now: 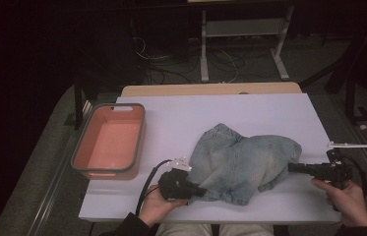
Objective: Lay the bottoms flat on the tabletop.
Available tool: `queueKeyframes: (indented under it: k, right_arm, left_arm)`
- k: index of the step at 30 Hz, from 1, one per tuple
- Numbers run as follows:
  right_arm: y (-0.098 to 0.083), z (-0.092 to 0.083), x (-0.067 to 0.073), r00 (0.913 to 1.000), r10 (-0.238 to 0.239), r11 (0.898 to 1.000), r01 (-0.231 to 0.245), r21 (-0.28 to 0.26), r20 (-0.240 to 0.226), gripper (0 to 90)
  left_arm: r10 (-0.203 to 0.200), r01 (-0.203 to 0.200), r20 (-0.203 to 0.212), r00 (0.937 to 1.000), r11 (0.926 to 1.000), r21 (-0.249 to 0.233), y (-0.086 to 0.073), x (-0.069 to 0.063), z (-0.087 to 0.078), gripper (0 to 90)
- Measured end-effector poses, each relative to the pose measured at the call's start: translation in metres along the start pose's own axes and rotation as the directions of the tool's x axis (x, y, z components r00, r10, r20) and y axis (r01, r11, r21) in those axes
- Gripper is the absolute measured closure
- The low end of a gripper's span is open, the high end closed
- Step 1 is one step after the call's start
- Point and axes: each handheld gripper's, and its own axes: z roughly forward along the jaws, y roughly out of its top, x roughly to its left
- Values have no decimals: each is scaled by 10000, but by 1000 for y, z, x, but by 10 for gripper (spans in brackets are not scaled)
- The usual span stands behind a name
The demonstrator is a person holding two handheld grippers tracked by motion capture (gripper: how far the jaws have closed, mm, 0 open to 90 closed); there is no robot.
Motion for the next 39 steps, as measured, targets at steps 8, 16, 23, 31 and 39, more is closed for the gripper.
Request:
queueKeyframes:
  k: [8,16,23,31,39]
  right_arm:
    - [-3,1,-2,9995,164,9997,-169,184,255,860]
    - [-9,-2,-5,9977,365,9985,-388,391,572,860]
    - [-10,-1,-6,9974,388,9982,-415,436,611,860]
    - [-10,0,-6,9978,234,9984,-266,502,621,859]
    - [-9,1,-5,9978,112,9983,-149,563,656,859]
  left_arm:
    - [210,-232,-345,9992,9976,-652,6,4,-13,597]
    - [-952,784,-979,9906,9836,-1624,23,34,-19,452]
    - [-1297,937,-1902,9731,9778,-1876,50,63,-7,424]
    - [-1928,1509,-2514,9485,9727,-1765,78,99,21,419]
    - [-2989,2365,-2801,9123,9426,-2356,84,123,36,419]
